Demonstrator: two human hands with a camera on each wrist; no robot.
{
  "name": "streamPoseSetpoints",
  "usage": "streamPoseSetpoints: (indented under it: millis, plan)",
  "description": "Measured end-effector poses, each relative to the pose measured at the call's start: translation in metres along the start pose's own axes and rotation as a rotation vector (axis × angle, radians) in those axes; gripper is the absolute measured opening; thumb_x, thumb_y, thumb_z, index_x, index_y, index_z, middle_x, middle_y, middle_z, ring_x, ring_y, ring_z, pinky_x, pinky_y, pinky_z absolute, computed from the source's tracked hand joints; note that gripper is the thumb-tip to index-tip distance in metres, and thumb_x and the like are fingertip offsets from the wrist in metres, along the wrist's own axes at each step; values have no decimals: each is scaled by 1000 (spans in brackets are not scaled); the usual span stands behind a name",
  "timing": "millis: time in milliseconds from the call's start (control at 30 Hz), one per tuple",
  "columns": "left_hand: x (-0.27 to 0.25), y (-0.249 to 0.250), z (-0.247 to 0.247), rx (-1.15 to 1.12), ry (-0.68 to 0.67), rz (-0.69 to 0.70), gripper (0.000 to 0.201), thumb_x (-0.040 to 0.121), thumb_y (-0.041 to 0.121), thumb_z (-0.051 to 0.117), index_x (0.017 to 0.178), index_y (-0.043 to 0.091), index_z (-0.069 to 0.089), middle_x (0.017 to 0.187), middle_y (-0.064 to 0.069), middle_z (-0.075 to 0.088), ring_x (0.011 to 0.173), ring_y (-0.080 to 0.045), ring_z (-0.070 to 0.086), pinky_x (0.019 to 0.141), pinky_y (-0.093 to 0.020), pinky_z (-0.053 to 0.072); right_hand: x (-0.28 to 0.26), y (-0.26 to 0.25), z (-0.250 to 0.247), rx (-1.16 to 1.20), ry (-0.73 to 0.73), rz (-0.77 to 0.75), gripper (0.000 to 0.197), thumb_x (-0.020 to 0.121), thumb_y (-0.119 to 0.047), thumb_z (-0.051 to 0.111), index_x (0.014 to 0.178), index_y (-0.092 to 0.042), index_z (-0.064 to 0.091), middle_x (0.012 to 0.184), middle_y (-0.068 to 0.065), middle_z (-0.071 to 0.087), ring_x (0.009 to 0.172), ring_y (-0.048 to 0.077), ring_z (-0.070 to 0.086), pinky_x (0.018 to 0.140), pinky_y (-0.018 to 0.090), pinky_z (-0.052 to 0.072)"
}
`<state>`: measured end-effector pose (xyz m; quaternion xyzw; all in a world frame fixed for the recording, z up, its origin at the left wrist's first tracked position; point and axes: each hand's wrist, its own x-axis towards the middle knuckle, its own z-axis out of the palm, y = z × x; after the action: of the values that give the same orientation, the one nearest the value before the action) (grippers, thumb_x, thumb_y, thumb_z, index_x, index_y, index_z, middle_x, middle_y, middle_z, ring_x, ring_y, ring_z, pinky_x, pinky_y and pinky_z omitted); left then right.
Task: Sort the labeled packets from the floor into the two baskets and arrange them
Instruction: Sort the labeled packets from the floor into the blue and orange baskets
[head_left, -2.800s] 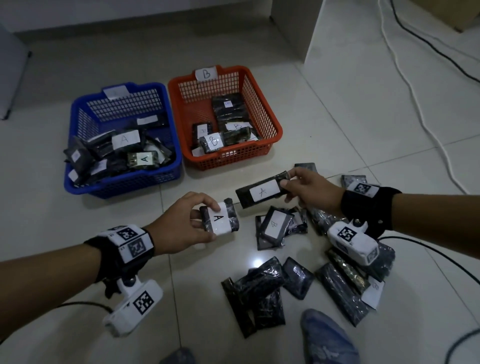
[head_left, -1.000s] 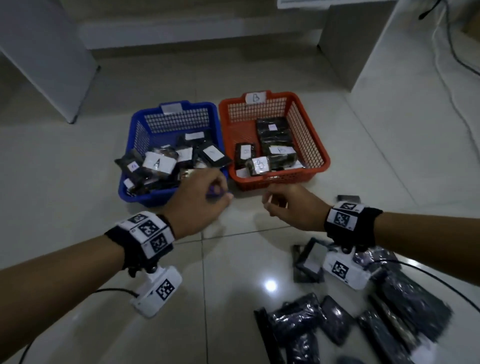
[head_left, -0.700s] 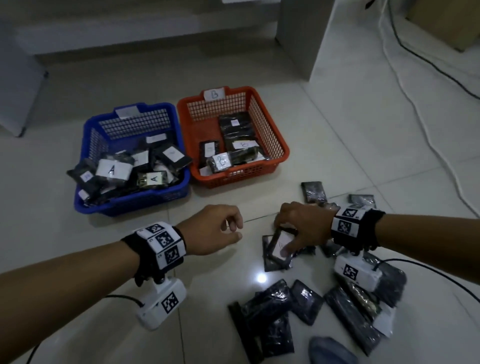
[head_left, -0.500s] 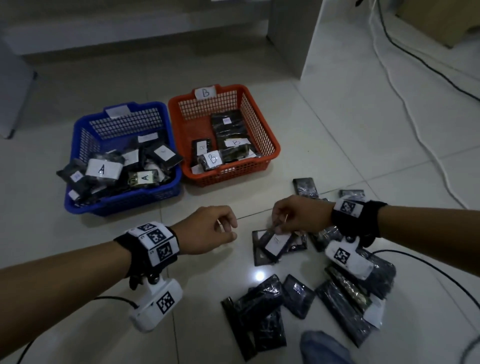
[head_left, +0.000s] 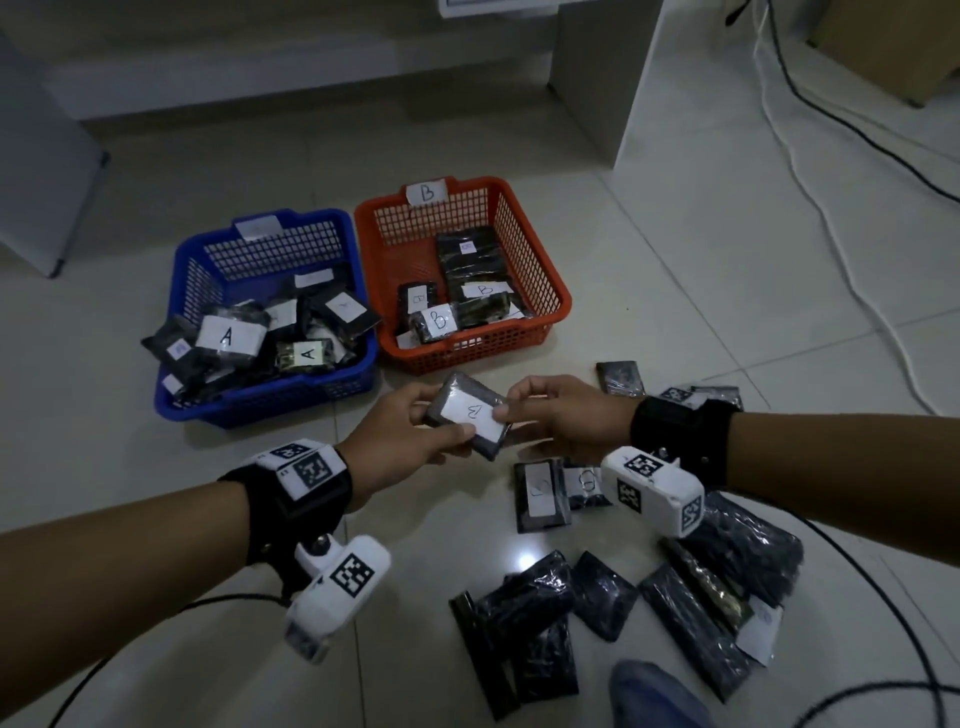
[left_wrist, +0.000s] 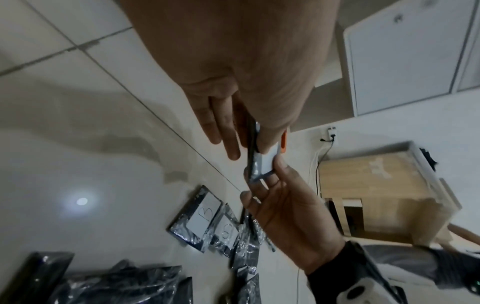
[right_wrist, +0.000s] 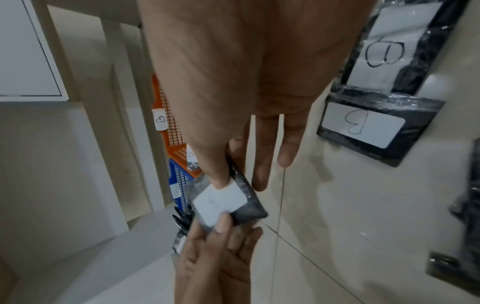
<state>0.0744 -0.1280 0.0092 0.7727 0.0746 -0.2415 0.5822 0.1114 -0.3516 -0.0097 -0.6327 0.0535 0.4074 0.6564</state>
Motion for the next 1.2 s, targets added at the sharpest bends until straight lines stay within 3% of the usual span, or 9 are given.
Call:
streamPoseSetpoints:
  millis: [100, 200, 267, 367, 567, 667, 767, 1000, 1200]
  plan:
    - [0, -4, -8, -35, 86, -5, 31, 86, 13, 75, 113, 14, 59, 107, -9, 73, 89, -20, 74, 80, -33, 61, 0, 12, 0, -236, 51, -60, 34, 85, -44, 73, 98, -14, 64, 105, 1, 76, 101, 19, 72, 86, 38, 54]
    - [-1, -8, -18, -100, 112, -37, 26, 88, 10, 71, 111, 15, 60, 109, -14, 70, 93, -26, 73, 84, -43, 61, 0, 24, -12, -877, 159, -174, 38, 87, -50, 72, 108, -19, 65, 107, -7, 70, 98, 16, 68, 90, 37, 57]
    - [-1, -9, -23, -98, 145, -35, 24, 90, 10, 69, 110, 20, 60, 108, -12, 70, 92, -26, 72, 80, -40, 61, -1, 31, -17, -1182, 94, -103, 50, 84, -49, 75, 123, -25, 58, 116, -9, 64, 105, 16, 64, 92, 37, 54]
    - [0, -11, -29, -38, 202, 0, 26, 90, 16, 69, 107, 31, 54, 101, -3, 71, 88, -18, 69, 70, -34, 56, -4, 39, -17, -1324, 70, -43, 59, 83, -44, 77, 133, -28, 51, 123, -9, 65, 109, 17, 64, 95, 37, 52]
    - [9, -1, -37, 25, 252, 111, 15, 94, 16, 65, 105, 22, 56, 103, -1, 71, 84, -18, 61, 59, -29, 48, 3, 28, -28, -892, 107, -139, 23, 84, -19, 80, 104, -16, 72, 94, -3, 71, 83, 13, 69, 79, 32, 59]
    - [17, 9, -40, 66, 269, 174, 7, 96, 12, 61, 100, 18, 61, 101, -3, 68, 77, -13, 57, 52, -21, 46, 4, 14, -35, -628, 184, -164, 22, 83, -15, 80, 103, -13, 72, 94, 4, 75, 79, 12, 68, 66, 23, 54]
    - [24, 16, -44, 85, 275, 215, 19, 91, 6, 67, 106, 16, 63, 103, 7, 66, 82, -3, 60, 59, -14, 49, 8, 3, -38, -322, 265, -149, 23, 85, -9, 76, 106, -10, 67, 95, 8, 76, 82, 15, 70, 66, 26, 55]
    - [59, 38, -51, 283, 302, 351, 38, 85, 5, 71, 110, 31, 60, 108, 12, 63, 92, -8, 62, 71, -22, 51, 24, -43, -55, -171, 592, -383, 25, 87, -7, 73, 109, -11, 64, 97, 14, 73, 77, 16, 68, 56, 26, 51]
    - [105, 52, -45, 426, 294, 351, 40, 87, 16, 69, 114, 43, 58, 123, 1, 57, 109, -19, 60, 95, -46, 53, 56, -79, -64, -168, 750, -479, 13, 89, -2, 69, 100, -6, 63, 86, 14, 70, 63, 15, 70, 48, 25, 54]
